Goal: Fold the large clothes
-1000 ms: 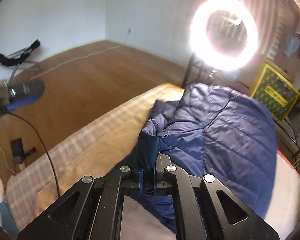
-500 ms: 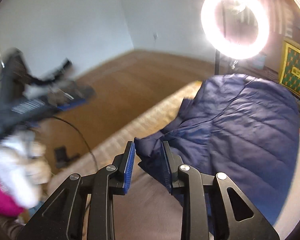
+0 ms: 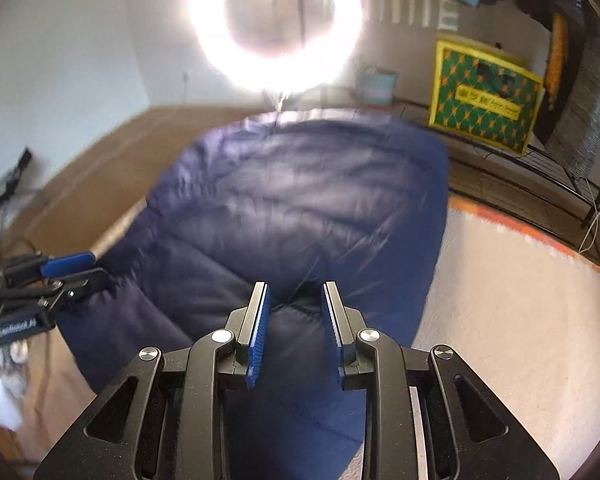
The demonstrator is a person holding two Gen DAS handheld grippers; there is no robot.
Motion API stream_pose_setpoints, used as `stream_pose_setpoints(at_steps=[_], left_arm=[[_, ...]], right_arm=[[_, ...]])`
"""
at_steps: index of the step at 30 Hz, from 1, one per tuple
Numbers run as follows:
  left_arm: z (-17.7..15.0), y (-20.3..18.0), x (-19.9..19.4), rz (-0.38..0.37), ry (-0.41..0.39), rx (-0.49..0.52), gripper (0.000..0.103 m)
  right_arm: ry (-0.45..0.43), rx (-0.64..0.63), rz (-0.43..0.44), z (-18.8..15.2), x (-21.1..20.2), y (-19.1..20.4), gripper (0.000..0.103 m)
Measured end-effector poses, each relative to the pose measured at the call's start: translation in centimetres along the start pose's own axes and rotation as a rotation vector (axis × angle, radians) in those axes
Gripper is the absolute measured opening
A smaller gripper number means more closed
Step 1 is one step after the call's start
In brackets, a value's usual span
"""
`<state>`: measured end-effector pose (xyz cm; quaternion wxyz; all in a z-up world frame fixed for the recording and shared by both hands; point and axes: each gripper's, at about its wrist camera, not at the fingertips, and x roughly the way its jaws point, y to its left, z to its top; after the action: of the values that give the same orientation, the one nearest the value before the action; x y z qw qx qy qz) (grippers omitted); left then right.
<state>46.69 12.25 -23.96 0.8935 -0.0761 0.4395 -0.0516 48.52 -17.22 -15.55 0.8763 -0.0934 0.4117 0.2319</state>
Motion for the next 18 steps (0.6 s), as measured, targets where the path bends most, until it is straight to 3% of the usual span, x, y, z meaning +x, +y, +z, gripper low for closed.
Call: stream_pose_setpoints(at_steps=[4, 6, 8, 12, 18], left_arm=[[-0.9, 0.9, 0.3, -0.028, 0.001, -0.022, 0.05], [-0.8, 1.1, -0.3, -0.032, -0.014, -0.027, 0.05], [-0.4, 1.6, -1.5, -0.064, -0.042, -0.059, 0.049], [1.2, 2.3, -3.9, -0.122, -0.12, -0.101, 0.049], [3.3, 2.5, -4.2, -0.13, -0.165, -0.091, 0.049]], right_arm=[[0.041, -0.053, 0.003, -0.8, 1.1, 0.1, 0.025], [0.074, -0.068, 0.074, 0.2, 0.4, -0.6, 0.025], [0.033, -0.053, 0.13, 1.4, -1.4, -1.7, 0.025], [-0.118, -0.008, 0.091, 6.3, -2.3, -5.0, 0.025], [-0.162, 0.035, -0.021, 11.6, 3.4, -6.8, 0.025]])
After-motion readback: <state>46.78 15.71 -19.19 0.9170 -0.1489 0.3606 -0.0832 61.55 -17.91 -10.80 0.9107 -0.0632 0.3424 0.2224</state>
